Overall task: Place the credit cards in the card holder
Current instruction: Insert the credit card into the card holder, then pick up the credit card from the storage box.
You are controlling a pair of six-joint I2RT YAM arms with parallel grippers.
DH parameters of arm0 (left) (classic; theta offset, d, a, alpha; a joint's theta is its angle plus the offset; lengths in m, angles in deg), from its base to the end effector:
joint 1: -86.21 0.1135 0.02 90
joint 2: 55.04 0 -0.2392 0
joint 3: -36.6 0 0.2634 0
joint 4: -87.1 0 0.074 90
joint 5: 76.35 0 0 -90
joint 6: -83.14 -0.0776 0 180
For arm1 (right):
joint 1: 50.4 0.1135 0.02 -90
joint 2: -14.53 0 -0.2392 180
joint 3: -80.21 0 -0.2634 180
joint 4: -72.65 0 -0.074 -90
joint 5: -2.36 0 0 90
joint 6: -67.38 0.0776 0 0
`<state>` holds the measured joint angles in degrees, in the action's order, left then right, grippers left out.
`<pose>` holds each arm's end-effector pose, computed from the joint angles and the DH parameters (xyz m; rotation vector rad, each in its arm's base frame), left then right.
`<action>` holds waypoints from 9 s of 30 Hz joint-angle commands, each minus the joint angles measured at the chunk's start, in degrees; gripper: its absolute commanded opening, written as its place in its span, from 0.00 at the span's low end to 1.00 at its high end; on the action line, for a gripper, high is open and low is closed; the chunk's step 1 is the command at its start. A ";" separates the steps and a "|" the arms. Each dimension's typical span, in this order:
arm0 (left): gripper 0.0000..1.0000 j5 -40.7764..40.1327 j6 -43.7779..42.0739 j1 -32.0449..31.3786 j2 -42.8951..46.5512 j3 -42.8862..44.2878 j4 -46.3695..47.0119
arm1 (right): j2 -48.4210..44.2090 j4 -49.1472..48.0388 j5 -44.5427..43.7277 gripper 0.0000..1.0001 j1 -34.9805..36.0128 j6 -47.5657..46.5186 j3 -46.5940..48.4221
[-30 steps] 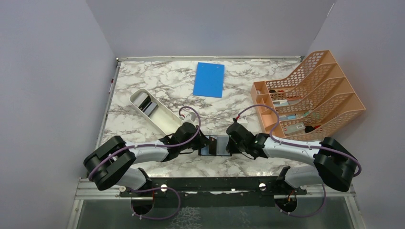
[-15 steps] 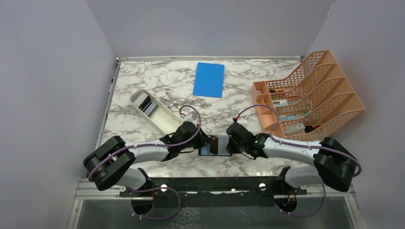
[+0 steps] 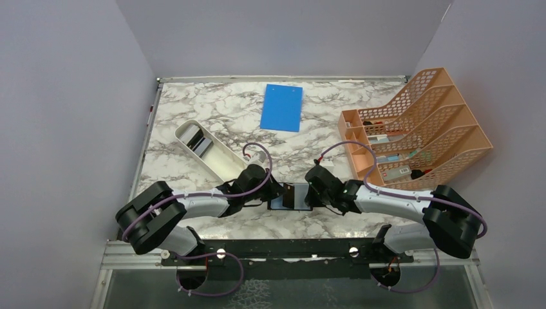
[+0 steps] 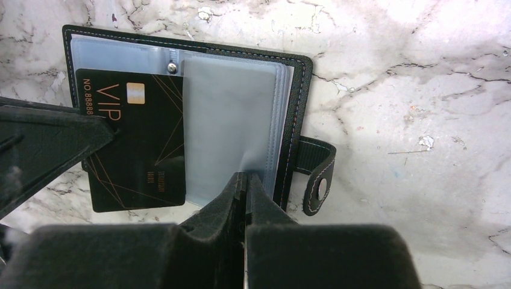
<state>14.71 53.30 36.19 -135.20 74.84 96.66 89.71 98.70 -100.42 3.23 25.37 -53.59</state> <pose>0.1937 -0.2332 0.0921 -0.1968 2.3538 -1.0782 0.1769 0.2113 0.0945 -0.0356 2.5545 0.4427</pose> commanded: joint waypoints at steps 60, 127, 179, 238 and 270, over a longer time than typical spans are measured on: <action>0.18 -3.80 -4.00 -1.92 -5.60 1.92 1.89 | -1.22 2.51 0.01 0.19 -0.63 -0.01 -1.66; 0.37 -6.23 -6.26 -6.59 -7.13 10.18 -4.92 | -1.14 -0.48 1.56 0.16 -3.18 -0.33 -4.21; 0.44 -10.59 -78.56 41.62 -5.45 36.79 -37.43 | -19.46 4.75 6.18 0.36 -3.18 -8.61 -0.99; 0.03 -18.58 -88.59 41.14 -18.62 44.90 -42.07 | -12.02 4.84 5.81 0.38 -3.18 -12.31 3.42; 0.00 -15.22 -68.21 39.73 -2.42 41.60 -45.21 | -17.08 2.53 12.72 0.38 -3.18 -9.18 1.46</action>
<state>-5.84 -22.11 74.79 -143.74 117.97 51.06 74.60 103.34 -90.56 0.10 15.16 -51.38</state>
